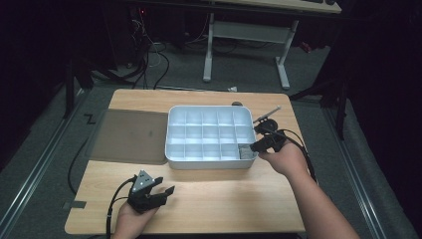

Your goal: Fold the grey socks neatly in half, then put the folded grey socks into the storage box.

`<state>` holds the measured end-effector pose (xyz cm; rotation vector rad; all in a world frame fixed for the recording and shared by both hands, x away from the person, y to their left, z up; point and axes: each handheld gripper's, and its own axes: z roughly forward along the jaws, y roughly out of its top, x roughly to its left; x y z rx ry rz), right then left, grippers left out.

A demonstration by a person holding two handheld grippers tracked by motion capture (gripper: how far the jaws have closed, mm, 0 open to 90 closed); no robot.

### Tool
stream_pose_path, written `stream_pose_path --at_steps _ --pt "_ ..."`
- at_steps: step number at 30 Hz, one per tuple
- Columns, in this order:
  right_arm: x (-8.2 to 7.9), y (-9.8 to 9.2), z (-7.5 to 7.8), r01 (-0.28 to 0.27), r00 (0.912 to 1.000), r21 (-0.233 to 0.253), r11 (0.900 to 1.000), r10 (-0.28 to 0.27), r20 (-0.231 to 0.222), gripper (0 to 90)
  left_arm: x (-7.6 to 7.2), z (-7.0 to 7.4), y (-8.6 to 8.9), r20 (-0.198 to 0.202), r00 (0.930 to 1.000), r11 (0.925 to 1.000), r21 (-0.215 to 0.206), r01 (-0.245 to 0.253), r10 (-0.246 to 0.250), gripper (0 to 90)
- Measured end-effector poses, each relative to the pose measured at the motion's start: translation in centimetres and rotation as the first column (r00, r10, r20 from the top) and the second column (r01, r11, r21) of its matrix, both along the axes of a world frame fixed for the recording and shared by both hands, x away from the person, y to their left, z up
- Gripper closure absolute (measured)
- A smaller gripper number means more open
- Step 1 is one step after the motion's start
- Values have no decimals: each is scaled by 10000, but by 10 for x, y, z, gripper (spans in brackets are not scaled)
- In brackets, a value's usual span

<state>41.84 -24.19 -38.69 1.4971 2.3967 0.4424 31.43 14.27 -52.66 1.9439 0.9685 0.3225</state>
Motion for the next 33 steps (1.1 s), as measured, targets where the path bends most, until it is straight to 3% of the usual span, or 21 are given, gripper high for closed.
stream_pose_path --at_steps 4,8,10,11,13,17,20,23,25,27,33 --pt "-17 -12 -3 28 9981 671 9977 -70 614 530 -4 3 0 259 9997 10000 74 24 -26 417" --pt "-31 -21 -9 -110 9919 994 9950 -17 1273 510 -7 6 0 509 9987 10000 36 -34 32 411" --pt "-37 -25 -14 -297 9821 957 9950 113 1879 514 -7 5 -1 597 9982 9999 45 -114 112 407" --pt "-38 -26 -16 -229 9808 999 9947 30 1951 512 -7 6 -2 621 9980 9999 54 -119 115 405" --pt "-44 -28 -21 -398 9667 806 9959 180 2554 513 -7 6 -3 709 9975 9998 160 -78 66 405" --pt "-55 -32 -31 -463 9565 1394 9892 37 2916 494 -8 7 -3 787 9968 9999 111 -130 121 405" --pt "-66 -38 -43 -498 9475 1998 9786 -169 3193 481 -8 6 -3 755 9971 9999 42 -139 136 405" --pt "-78 -47 -59 -431 9346 2788 9594 -599 3505 478 -8 4 -4 641 9979 10000 66 -53 49 406" --pt "-88 -52 -72 -536 9215 2961 9537 -671 3826 474 -10 4 -4 639 9980 10000 24 -15 13 407" --pt "-95 -54 -84 -614 9184 3066 9499 -665 3900 466 -13 4 -5 675 9977 10000 54 -6 2 409" --pt "-125 -48 -115 -1176 8766 2744 9544 -301 4803 452 -16 6 -8 923 9957 9999 149 -34 20 412"
